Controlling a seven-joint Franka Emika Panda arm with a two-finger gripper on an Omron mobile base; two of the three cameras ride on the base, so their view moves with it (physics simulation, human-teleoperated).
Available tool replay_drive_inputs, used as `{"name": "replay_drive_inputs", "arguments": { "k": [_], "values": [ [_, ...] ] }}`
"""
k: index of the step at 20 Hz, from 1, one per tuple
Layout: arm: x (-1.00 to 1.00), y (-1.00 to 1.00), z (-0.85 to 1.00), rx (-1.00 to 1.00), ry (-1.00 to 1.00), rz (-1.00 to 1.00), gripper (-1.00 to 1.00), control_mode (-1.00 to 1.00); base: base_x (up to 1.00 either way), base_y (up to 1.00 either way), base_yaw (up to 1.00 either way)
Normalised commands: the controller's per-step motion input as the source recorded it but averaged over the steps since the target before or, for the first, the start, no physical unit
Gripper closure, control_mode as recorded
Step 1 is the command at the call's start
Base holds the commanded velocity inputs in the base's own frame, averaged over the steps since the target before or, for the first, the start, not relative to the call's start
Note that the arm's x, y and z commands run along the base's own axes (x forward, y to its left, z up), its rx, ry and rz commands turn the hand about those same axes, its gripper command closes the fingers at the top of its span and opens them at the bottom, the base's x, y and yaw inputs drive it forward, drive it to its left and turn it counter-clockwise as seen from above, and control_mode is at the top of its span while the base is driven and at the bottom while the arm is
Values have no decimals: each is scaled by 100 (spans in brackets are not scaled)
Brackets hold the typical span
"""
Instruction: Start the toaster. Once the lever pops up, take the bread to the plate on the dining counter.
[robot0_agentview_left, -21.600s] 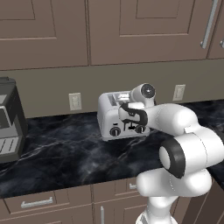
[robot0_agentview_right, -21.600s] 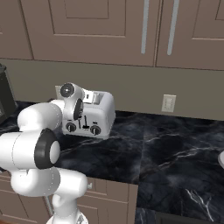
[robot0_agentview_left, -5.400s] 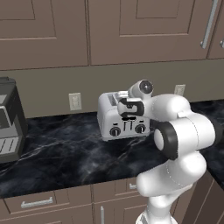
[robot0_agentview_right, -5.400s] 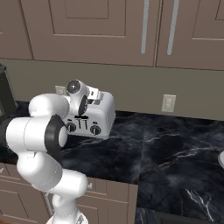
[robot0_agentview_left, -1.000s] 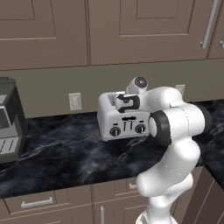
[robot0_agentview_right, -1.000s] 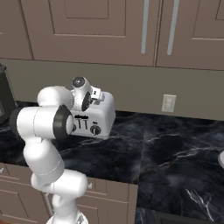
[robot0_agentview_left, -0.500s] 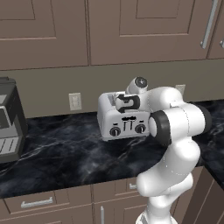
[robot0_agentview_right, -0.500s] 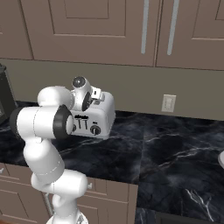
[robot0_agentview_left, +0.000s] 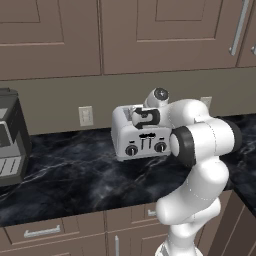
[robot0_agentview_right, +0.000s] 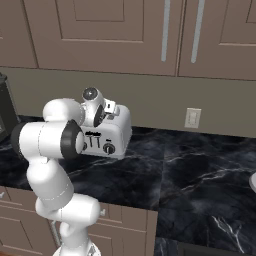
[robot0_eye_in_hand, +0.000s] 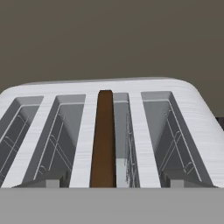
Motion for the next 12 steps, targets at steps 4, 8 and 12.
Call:
{"name": "replay_drive_inputs", "arguments": {
  "k": [4,8,12],
  "values": [
    [0,0,0,0,0,0,100,-100,0,0,0],
    [0,0,0,0,0,0,100,-100,0,0,0],
    [0,0,0,0,0,0,100,-100,0,0,0]
  ]
}}
